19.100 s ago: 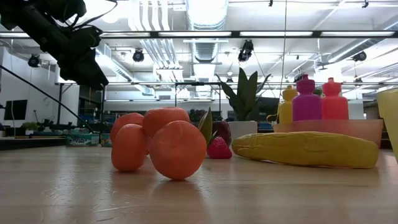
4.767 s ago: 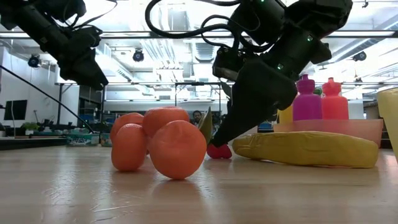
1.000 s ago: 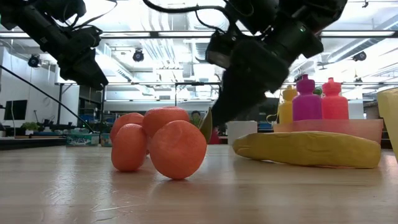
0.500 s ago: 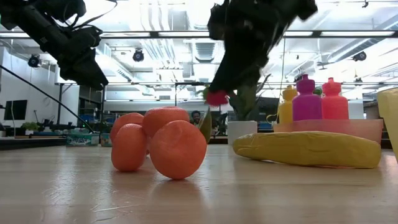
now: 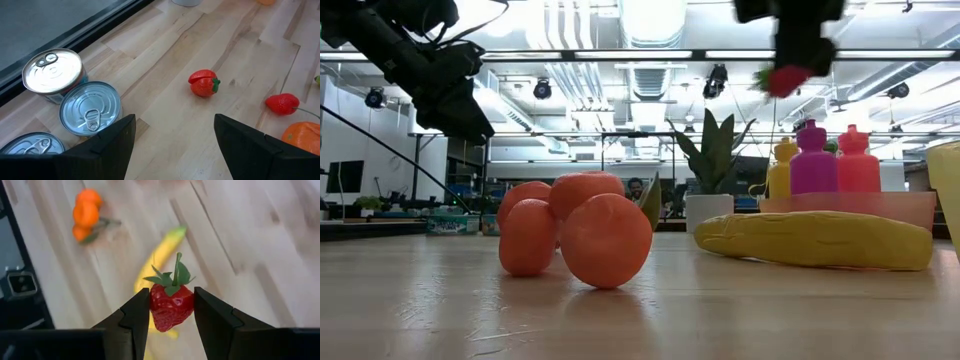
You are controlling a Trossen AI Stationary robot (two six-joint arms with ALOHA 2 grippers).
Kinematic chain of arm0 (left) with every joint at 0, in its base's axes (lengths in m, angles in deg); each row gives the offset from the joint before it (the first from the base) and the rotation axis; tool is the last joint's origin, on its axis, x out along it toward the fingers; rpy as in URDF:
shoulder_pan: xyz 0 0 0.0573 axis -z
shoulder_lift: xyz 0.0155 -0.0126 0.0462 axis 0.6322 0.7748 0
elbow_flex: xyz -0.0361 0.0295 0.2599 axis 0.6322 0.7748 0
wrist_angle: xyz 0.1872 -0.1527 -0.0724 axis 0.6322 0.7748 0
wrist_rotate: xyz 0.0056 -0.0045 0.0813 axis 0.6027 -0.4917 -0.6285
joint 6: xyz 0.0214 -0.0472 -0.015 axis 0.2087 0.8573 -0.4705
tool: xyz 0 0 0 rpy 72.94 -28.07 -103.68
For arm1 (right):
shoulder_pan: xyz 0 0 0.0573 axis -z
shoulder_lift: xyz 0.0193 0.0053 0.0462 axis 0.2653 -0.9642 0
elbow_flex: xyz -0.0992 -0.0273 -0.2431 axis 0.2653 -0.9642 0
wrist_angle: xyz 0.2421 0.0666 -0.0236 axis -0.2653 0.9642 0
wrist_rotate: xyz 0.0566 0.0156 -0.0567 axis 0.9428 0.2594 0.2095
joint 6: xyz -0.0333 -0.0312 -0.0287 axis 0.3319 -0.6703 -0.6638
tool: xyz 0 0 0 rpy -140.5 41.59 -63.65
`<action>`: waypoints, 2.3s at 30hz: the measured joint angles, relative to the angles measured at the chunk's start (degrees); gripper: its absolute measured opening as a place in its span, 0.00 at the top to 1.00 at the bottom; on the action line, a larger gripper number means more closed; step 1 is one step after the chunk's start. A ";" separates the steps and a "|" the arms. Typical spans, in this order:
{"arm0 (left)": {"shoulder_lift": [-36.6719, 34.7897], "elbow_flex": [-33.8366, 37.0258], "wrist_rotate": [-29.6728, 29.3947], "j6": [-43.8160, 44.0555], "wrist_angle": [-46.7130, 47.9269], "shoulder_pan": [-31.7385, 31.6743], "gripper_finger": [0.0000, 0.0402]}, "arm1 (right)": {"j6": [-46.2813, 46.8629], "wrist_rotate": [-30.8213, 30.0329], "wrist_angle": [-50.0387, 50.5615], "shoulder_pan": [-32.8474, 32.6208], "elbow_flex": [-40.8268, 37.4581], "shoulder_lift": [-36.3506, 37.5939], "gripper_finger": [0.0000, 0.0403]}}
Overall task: Pick & Place Food Item
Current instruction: Put the bottom red strawberry into the gray bin, then put the red cherry into the gray bin
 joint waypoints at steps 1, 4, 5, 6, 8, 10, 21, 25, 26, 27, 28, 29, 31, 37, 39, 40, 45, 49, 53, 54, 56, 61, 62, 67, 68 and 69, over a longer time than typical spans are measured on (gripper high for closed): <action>0.00 0.00 0.00 0.00 0.01 0.02 0.31 | 1.54 0.04 1.21 -0.80 -0.52 1.24 0.67; -0.01 0.00 0.00 0.00 0.00 0.01 0.31 | 6.19 0.14 4.51 -3.97 -2.21 4.83 0.67; 0.00 0.00 0.00 0.00 -0.01 0.00 0.31 | 7.74 0.14 5.71 -5.28 -2.98 6.01 0.67; -0.02 0.00 0.00 0.00 0.00 0.02 0.31 | 9.61 0.16 7.18 -6.68 -3.90 7.10 0.67; 0.00 0.00 0.00 0.00 0.00 0.01 0.31 | 14.35 0.30 10.05 -9.76 -6.05 9.15 0.67; -0.01 0.00 0.00 0.00 -0.02 0.01 0.31 | 19.82 1.47 10.60 -13.22 -8.62 11.28 0.67; -0.02 0.00 0.00 0.00 -0.02 0.00 0.31 | 51.90 1.49 4.57 -35.02 -19.89 16.58 0.67; -0.02 0.00 0.00 0.00 -0.01 0.00 0.31 | 58.63 -2.98 1.77 -39.87 -22.51 15.70 0.67; 0.00 0.00 0.00 0.00 -0.02 0.01 0.31 | 59.79 -4.12 1.29 -40.49 -22.99 15.41 0.67; 0.00 0.02 0.00 0.00 0.00 0.00 0.31 | 60.85 -5.09 0.62 -40.94 -23.53 15.17 0.67; -0.02 0.00 0.00 0.00 -0.02 0.00 0.31 | 61.70 -5.52 0.18 -41.18 -23.97 14.93 0.67; -0.02 0.00 0.00 0.00 -0.02 0.02 0.31 | 62.29 -5.79 -0.44 -41.33 -24.46 14.70 0.67; -0.01 0.00 0.00 0.00 -0.02 0.00 0.31 | 62.48 -5.91 -1.67 -41.35 -25.24 14.18 0.67; 0.00 0.01 0.01 0.00 0.00 0.01 0.31 | 62.44 -6.15 -2.30 -41.33 -26.13 12.08 0.67; -0.02 0.01 0.00 0.00 -0.02 0.00 0.31 | 62.42 -6.15 -2.32 -41.33 -26.13 11.25 0.67; 0.00 0.00 0.00 0.00 0.00 0.00 0.31 | 62.43 -6.20 -2.34 -41.33 -26.13 10.66 0.67; 0.00 0.00 0.00 0.00 -0.02 0.00 0.31 | 62.39 -6.57 -2.72 -41.31 -26.13 8.30 0.67; 0.00 0.00 0.00 0.00 -0.02 0.01 0.31 | 59.75 -6.86 -4.38 -41.31 -26.16 7.45 0.67; 0.00 0.00 0.00 0.00 0.00 0.00 0.31 | 58.90 -7.21 -4.46 -41.31 -25.69 7.04 0.64; 0.00 0.00 0.00 0.00 -0.02 0.01 0.31 | 58.67 -7.57 -4.44 -41.31 -25.58 7.07 0.62; 0.00 0.01 0.00 0.00 0.00 0.01 0.31 | 58.52 -7.95 -4.39 -41.31 -25.54 7.15 0.56; 0.00 0.01 0.00 -0.01 -0.02 0.00 0.31 | 58.81 -8.08 -4.34 -41.29 -25.54 7.01 0.43; 0.00 0.00 0.00 0.00 0.00 0.02 0.31 | 59.00 -8.07 -4.35 -41.31 -25.54 6.89 0.41; 0.00 0.00 0.00 0.00 -0.01 0.00 0.31 | 59.83 -7.96 -4.33 -41.29 -25.54 6.93 0.35; 0.00 0.01 0.00 0.00 -0.02 0.01 0.31 | 59.86 -7.78 -4.38 -41.29 -25.54 7.13 0.35; 0.00 0.00 0.00 0.00 -0.02 0.00 0.31 | 59.88 -7.35 -4.34 -41.29 -25.44 7.35 0.34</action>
